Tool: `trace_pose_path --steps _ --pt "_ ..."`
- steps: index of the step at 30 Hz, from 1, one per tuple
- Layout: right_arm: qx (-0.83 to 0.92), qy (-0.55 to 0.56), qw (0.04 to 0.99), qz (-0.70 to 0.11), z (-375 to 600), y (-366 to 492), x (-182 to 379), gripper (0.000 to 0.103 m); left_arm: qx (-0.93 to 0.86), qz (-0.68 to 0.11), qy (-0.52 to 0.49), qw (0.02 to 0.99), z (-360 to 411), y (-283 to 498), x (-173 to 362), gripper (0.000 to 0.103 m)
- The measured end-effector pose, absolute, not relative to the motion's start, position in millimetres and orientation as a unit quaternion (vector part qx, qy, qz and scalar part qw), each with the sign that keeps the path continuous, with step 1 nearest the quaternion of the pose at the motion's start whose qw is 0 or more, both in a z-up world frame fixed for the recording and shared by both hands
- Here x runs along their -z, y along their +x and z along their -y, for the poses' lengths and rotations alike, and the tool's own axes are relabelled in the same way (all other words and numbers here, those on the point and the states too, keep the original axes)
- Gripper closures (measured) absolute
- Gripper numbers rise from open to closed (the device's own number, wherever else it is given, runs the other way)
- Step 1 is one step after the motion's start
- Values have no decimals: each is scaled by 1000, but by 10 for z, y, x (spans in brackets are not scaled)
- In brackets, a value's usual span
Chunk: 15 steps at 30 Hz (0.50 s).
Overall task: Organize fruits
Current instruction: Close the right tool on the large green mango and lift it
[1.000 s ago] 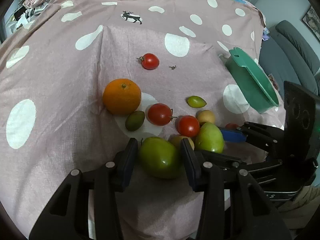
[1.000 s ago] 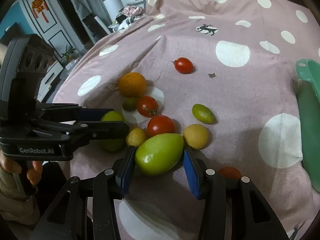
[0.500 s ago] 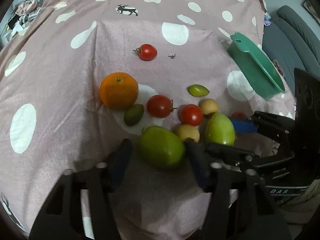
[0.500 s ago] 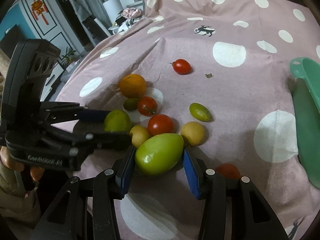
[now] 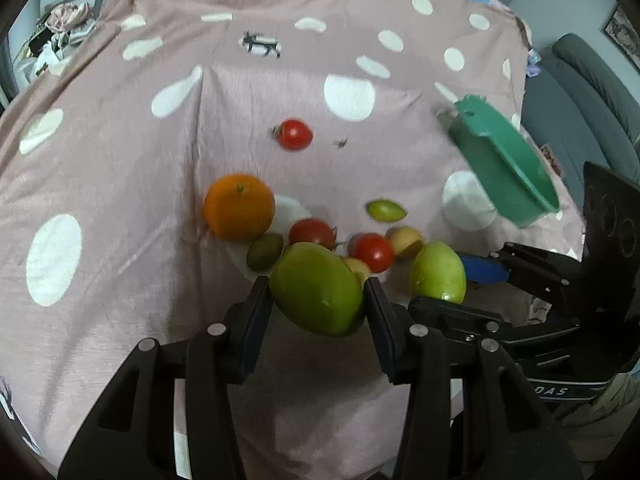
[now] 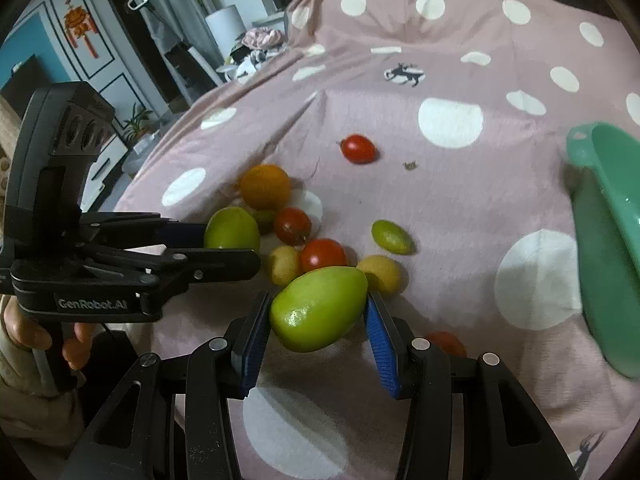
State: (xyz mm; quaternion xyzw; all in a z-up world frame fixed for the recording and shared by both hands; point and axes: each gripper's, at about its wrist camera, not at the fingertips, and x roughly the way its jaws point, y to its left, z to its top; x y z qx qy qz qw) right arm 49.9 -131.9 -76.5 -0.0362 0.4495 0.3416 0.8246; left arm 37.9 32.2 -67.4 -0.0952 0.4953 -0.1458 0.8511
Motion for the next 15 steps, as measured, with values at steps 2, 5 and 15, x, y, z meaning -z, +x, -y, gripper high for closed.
trace_pose_path --steps 2,5,15 --pt "-342 -36 828 -442 1331 482 708 54 147 -486 -97 856 -323 352 593 56" --pt "-344 -35 834 -429 1357 445 619 54 147 -475 -100 862 -316 330 507 56" --pt "-330 -15 859 -392 1603 434 367 54 159 -441 -96 878 -130 370 219 56"
